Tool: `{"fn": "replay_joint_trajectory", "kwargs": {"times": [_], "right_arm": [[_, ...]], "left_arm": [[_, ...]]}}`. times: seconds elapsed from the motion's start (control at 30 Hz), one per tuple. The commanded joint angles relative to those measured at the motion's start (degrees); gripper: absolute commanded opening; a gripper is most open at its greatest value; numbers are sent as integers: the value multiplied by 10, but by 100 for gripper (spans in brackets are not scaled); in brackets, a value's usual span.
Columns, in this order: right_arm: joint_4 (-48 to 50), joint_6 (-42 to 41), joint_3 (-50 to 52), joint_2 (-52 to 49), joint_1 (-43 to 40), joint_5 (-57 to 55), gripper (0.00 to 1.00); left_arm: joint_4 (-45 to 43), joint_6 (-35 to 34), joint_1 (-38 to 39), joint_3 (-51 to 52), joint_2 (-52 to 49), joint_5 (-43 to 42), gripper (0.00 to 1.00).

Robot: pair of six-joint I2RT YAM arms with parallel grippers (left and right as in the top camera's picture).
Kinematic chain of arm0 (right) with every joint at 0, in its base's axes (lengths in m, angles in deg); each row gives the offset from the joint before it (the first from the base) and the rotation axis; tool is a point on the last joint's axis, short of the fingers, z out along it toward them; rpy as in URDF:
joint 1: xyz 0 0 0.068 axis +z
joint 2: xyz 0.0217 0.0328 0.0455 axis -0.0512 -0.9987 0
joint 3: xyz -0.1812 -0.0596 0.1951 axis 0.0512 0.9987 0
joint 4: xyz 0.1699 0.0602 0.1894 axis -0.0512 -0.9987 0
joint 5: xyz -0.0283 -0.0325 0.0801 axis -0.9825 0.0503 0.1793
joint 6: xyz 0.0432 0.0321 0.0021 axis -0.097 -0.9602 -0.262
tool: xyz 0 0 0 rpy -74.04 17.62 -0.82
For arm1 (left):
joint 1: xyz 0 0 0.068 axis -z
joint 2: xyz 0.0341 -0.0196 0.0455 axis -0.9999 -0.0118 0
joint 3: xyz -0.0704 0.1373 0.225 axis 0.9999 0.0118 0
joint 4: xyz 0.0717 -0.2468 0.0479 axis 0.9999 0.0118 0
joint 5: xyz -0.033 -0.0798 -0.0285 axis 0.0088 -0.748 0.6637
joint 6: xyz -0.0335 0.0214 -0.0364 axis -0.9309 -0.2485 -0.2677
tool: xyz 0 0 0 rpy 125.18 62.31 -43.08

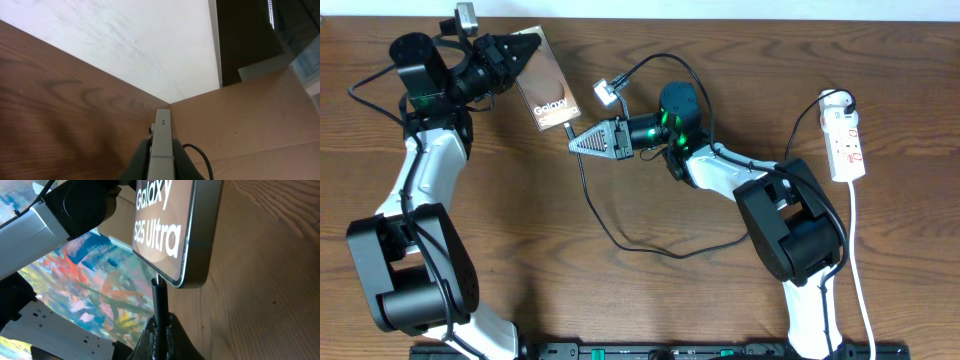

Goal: Plug charger to phone and switch on socket
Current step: 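Push the connector into the phone's bottom port with the right gripper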

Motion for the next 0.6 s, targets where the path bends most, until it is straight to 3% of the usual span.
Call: {"fn": "replay_joint_trajectory", "kwargs": {"times": [0.0, 0.57], "right_arm": [[2, -5, -4, 2, 2, -8, 1], [2, -13, -4, 2, 2, -13, 1]], "left_arm": [[-7, -9, 16, -5, 14, -7, 8], [-7, -9, 19, -3, 14, -12, 7]]}}
